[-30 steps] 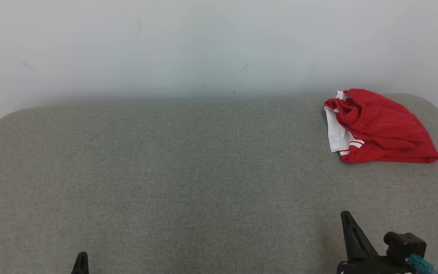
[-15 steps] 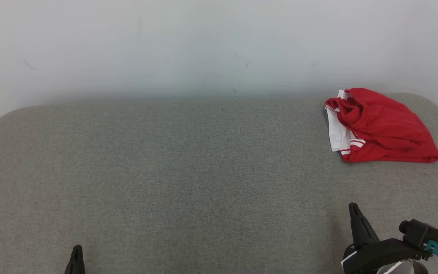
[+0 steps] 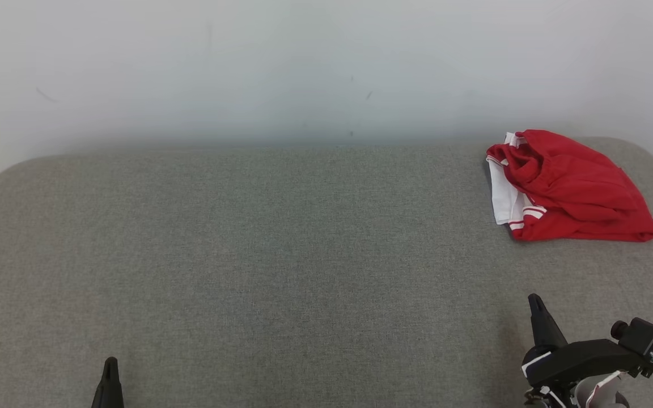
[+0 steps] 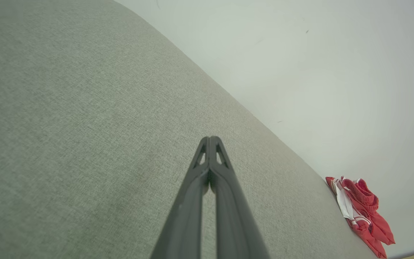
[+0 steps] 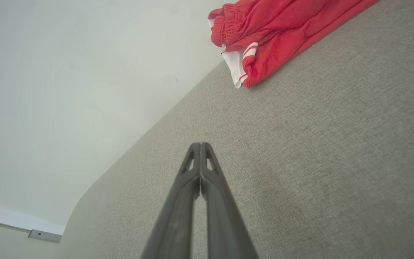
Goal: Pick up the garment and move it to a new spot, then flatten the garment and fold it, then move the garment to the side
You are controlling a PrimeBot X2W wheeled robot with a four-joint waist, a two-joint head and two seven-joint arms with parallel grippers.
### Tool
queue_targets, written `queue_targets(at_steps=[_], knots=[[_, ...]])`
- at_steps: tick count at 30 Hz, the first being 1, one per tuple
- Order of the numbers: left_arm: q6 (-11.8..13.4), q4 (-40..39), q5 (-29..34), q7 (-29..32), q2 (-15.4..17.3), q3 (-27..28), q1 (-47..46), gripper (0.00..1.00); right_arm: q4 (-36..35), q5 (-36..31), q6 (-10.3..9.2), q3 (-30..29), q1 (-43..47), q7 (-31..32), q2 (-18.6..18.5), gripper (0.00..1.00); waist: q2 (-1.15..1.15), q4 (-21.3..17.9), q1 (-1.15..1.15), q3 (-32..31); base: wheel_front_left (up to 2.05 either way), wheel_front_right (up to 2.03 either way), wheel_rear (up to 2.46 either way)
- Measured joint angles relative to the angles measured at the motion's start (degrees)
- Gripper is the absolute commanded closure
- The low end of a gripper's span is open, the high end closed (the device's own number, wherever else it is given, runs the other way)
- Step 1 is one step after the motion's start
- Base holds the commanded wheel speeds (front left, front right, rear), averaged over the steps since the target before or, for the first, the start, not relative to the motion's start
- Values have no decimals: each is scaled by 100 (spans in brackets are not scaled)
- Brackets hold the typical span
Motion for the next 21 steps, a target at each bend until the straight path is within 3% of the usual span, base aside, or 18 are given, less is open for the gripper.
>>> queue_targets(at_steps=[21], knots=[[-303,517,-1436,203,-157,219,-434,100,588,1582,-1,-388,-526,403,11,100,-1,19,-1,36,0,0,0]])
